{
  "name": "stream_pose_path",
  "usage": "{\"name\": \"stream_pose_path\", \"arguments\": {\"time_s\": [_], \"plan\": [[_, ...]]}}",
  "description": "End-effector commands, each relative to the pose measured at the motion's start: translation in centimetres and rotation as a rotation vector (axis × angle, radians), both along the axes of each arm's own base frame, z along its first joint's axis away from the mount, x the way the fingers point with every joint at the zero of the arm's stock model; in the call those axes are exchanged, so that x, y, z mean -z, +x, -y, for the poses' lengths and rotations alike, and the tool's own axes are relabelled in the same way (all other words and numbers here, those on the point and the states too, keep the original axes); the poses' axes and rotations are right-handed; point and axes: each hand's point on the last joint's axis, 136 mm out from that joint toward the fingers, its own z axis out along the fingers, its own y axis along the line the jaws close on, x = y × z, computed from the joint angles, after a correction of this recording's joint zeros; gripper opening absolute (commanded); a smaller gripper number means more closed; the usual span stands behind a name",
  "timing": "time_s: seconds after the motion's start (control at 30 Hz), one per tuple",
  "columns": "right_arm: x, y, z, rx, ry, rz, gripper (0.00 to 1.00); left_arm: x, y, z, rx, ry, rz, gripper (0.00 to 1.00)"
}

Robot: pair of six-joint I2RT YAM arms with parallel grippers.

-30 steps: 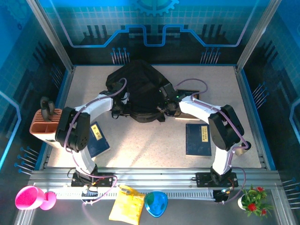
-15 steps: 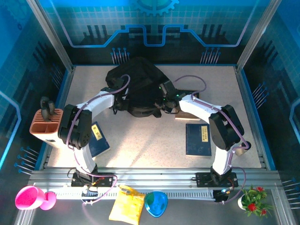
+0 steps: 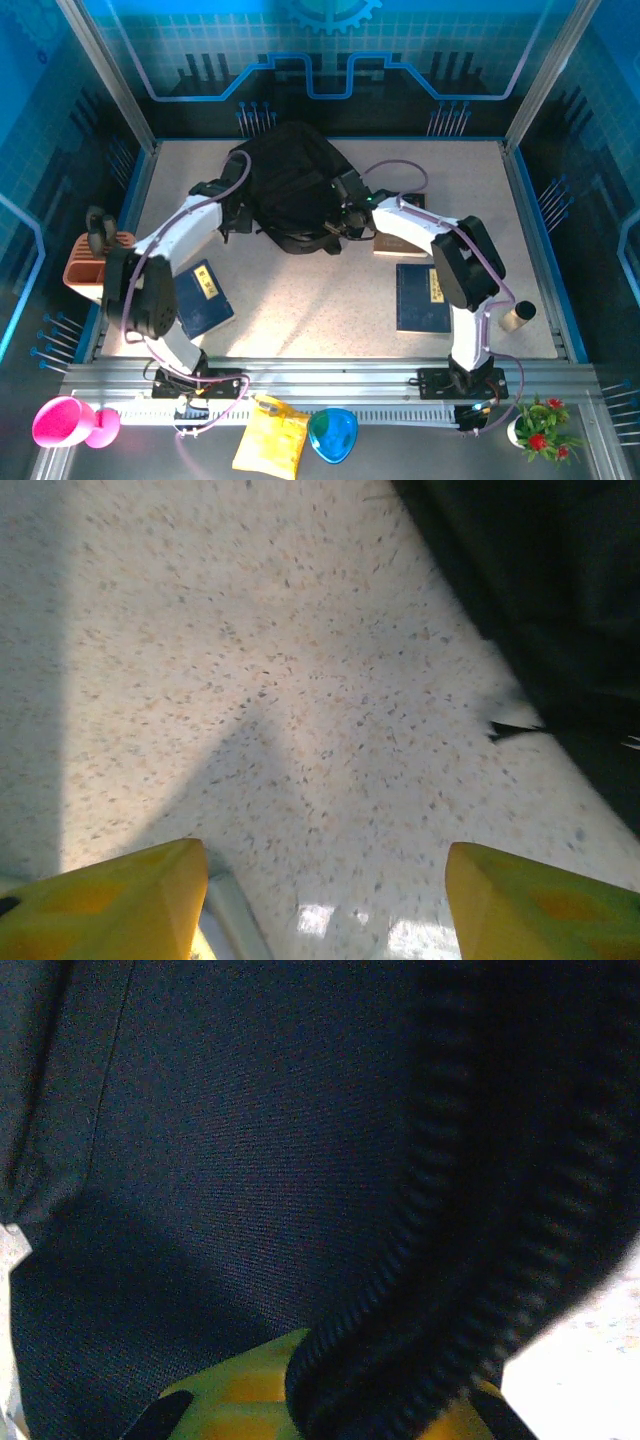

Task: Pack the student bag
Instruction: Unzip the student bag at the top-center of the table.

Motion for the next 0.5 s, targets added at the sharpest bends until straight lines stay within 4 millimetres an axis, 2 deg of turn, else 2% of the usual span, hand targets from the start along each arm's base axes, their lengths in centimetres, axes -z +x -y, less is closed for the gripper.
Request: {"name": "stream_pose_path", "arguments": {"time_s": [0.0,0.07,0.13,0.27,0.4,0.47], "plan": [[-0.8,-0.9,-3.4,-0.097,0.064,-0.005,0.13,-1.7,-2.1,0.6,-0.05,-0.095,0.027,0.71],[-1.2,-1.3,-4.4,-0.14,0.088,-0.011,0.15,-2.3,-2.3,1.8,-0.035,-0.178,0.058,0.74],[-1.5,-1.6,-4.5,-0.163,0.083,-0.002,0.21,-2.8,-2.3,2.9,-0.03,-0.253,0.083,0.76],[-2.7,-2.4,-3.8,-0.252,0.038,0.038,0.49,-4.1,-1.9,5.9,0.002,-0.447,0.125,0.76],[-5.1,-3.1,-0.1,-0.274,-0.11,0.089,0.72,-5.9,-1.1,8.2,0.048,-0.585,0.185,0.78],[-6.1,-3.0,3.2,-0.228,-0.223,0.13,0.8,-6.7,-0.7,9.2,0.064,-0.645,0.206,0.79]]}}
